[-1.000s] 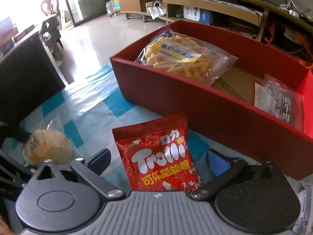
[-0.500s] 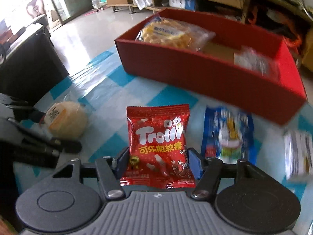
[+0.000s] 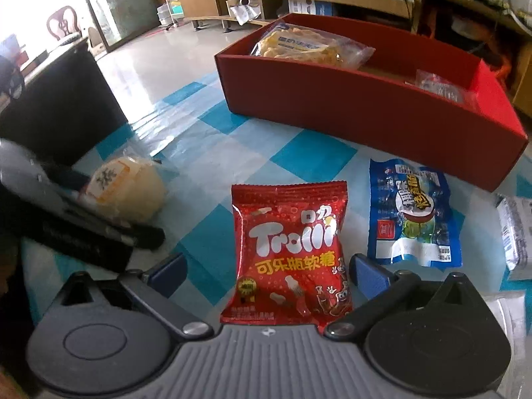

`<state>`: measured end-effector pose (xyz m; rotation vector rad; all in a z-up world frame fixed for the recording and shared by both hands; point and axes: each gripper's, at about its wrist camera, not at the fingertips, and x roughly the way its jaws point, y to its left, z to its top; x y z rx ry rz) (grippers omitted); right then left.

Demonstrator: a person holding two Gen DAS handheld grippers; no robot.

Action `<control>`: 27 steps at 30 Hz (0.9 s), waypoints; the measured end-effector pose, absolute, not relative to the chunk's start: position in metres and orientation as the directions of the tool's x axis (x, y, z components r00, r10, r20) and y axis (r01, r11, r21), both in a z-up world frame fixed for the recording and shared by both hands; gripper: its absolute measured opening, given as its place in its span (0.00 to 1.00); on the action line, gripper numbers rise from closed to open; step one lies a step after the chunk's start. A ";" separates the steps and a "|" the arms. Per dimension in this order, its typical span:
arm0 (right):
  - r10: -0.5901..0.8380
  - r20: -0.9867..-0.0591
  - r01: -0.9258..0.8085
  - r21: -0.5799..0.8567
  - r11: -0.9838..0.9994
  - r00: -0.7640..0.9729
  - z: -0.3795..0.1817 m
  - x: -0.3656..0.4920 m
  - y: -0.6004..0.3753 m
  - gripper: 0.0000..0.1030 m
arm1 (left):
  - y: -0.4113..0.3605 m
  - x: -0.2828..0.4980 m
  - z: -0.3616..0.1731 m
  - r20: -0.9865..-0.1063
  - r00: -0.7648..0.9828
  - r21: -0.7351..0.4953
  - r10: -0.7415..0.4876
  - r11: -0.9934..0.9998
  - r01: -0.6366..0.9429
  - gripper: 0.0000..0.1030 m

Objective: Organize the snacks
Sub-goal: 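Lift and carry the bun and Trolli bag over the red box with both tools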

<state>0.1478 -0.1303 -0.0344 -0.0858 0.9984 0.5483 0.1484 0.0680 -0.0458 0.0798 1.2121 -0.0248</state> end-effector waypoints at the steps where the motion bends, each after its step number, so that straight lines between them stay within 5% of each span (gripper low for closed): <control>1: 0.380 -0.820 -0.488 0.144 0.861 0.428 -0.036 0.145 -0.126 1.00 | 0.069 0.148 -0.047 -0.935 0.354 0.044 0.019 0.997 0.062 1.00; 7: 0.346 -0.844 -0.518 0.097 0.850 0.409 -0.033 0.146 -0.121 0.99 | 0.071 0.147 -0.048 -0.928 0.372 0.040 0.012 0.997 0.068 1.00; 9: 0.338 -0.843 -0.510 0.089 0.856 0.420 -0.031 0.146 -0.123 0.92 | 0.070 0.144 -0.048 -0.927 0.376 0.043 0.009 0.996 0.081 1.00; 14: 0.334 -0.831 -0.476 0.096 0.874 0.445 -0.024 0.151 -0.135 0.56 | 0.070 0.141 -0.046 -0.923 0.385 0.038 0.011 0.997 0.062 1.00; 19: 0.338 -0.831 -0.476 0.102 0.874 0.443 -0.022 0.150 -0.137 0.52 | 0.071 0.140 -0.045 -0.921 0.389 0.032 0.020 0.999 0.024 0.99; 24: 0.359 -0.829 -0.469 0.134 0.873 0.429 -0.018 0.148 -0.144 0.50 | 0.063 0.136 -0.036 -0.909 0.417 0.038 0.025 0.999 0.024 0.68; 27: 0.362 -0.825 -0.454 0.147 0.879 0.434 -0.015 0.148 -0.149 0.49 | 0.057 0.135 -0.035 -0.908 0.417 0.049 0.035 0.998 0.025 0.64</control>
